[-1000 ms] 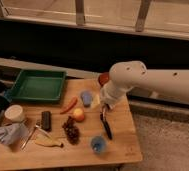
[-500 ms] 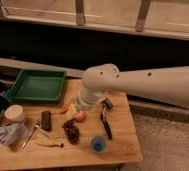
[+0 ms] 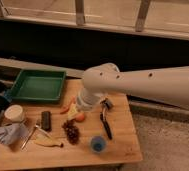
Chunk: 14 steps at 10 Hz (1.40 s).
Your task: Place banana in paper cup
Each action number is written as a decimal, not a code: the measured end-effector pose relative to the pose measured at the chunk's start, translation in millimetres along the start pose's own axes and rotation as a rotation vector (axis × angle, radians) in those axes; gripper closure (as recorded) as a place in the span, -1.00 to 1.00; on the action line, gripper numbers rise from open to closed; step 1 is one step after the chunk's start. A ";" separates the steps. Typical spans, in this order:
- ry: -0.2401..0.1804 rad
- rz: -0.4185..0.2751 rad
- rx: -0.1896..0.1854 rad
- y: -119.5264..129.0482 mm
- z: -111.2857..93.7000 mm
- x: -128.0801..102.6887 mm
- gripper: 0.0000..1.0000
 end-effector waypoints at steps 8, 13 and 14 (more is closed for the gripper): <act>0.113 -0.189 -0.115 88.8 105.6 -51.7 -0.33; 0.108 -0.237 -0.154 113.0 118.4 -50.6 -0.33; 0.107 -0.237 -0.155 113.5 118.4 -50.5 -0.33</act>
